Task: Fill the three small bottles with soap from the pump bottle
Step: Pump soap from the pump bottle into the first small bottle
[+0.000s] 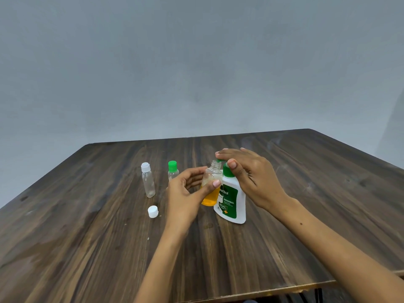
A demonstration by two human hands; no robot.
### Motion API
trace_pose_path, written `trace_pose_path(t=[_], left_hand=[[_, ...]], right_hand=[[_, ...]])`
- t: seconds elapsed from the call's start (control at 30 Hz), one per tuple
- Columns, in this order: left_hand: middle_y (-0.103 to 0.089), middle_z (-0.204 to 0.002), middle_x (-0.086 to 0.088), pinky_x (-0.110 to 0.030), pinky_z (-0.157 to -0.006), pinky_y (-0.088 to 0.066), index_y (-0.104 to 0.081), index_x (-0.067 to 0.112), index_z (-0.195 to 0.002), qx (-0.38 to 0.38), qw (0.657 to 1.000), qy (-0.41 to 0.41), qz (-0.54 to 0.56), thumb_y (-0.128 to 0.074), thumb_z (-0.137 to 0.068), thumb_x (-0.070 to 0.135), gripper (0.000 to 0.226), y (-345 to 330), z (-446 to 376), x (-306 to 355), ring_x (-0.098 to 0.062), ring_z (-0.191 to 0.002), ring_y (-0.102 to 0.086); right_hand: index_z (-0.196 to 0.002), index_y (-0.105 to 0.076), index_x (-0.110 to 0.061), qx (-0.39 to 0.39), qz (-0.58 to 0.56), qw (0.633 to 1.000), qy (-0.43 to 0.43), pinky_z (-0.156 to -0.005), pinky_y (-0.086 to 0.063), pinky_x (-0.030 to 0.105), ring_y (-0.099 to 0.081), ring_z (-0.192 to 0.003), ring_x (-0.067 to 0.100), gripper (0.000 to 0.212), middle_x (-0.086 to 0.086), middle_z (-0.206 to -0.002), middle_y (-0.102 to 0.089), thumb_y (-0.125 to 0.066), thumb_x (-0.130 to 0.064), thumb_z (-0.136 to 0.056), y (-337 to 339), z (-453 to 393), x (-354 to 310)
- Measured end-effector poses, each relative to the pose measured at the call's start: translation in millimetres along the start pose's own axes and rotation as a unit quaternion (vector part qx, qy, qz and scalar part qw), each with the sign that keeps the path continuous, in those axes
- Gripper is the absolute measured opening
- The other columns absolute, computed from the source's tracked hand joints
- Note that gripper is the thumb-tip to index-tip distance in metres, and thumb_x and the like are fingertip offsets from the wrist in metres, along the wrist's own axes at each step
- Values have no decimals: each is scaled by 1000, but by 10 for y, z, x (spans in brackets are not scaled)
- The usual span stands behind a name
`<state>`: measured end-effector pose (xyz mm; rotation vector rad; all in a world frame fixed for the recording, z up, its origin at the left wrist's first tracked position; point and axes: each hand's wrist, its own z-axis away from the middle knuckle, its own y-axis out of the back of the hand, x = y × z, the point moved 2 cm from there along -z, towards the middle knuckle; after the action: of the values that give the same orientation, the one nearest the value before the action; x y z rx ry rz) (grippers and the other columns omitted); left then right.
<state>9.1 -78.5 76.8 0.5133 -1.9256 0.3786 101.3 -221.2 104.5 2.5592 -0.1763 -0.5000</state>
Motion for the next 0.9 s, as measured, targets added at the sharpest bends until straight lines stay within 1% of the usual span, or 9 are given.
trace_pose_path(t=[0.13,0.2,0.33,0.43,0.5,0.73,0.9], left_hand=[[-74,-99,4,-15,-78,-55,-69,24,-99,3,1000,4,-1,-82,-66,23,36,9,1,-9,-6,-93,-70],[-74,-98,5,-16,-80,-55,-69,27,-96,6,1000,3,-3,-81,-64,25,34,20,1,-7,-6,-93,-70],[-74,-99,6,-16,-81,-56,-68,29,-95,10,1000,2,-8,-81,-63,28,34,28,3,-7,-7,-95,-70],[-74,-101,4,-18,-83,-56,-69,28,-97,14,1000,3,-15,-82,-69,21,32,33,-7,-18,-8,-96,-70],[-73,-102,4,-20,-84,-56,-68,28,-97,13,1000,3,-18,-82,-70,19,31,36,-19,-20,-8,-97,-69],[-73,-102,4,-23,-86,-57,-68,28,-98,8,1000,4,-13,-79,-62,32,39,23,-27,8,-9,-97,-69],[-74,-102,2,-25,-87,-57,-69,27,-99,7,1000,5,-13,-80,-62,31,39,28,-32,-4,-9,-98,-70]], right_hand=[[-123,-65,-17,-9,-1,1000,9,-108,-39,41,-51,-127,7,67,-5,-129,-63,-20,-60,-99,18,-16,7],[-126,-63,-16,-5,5,1000,16,-107,-41,42,-50,-129,9,67,-3,-131,-62,-20,-59,-99,7,0,6],[-127,-62,-14,17,5,1000,22,-104,-44,45,-51,-128,12,64,0,-132,-61,-22,-57,-101,-17,46,24],[-126,-63,-14,31,5,999,23,-105,-43,45,-52,-127,13,64,0,-130,-63,-22,-56,-101,-34,35,18],[-124,-64,-13,35,4,999,23,-106,-42,42,-53,-126,14,65,1,-128,-64,-21,-56,-101,-45,26,8],[-123,-65,-14,34,2,999,23,-107,-39,37,-53,-125,12,64,-1,-126,-64,-21,-55,-101,-47,11,22],[-121,-66,-15,34,1,999,24,-107,-38,35,-54,-124,11,63,-3,-125,-65,-21,-55,-101,-46,10,27]])
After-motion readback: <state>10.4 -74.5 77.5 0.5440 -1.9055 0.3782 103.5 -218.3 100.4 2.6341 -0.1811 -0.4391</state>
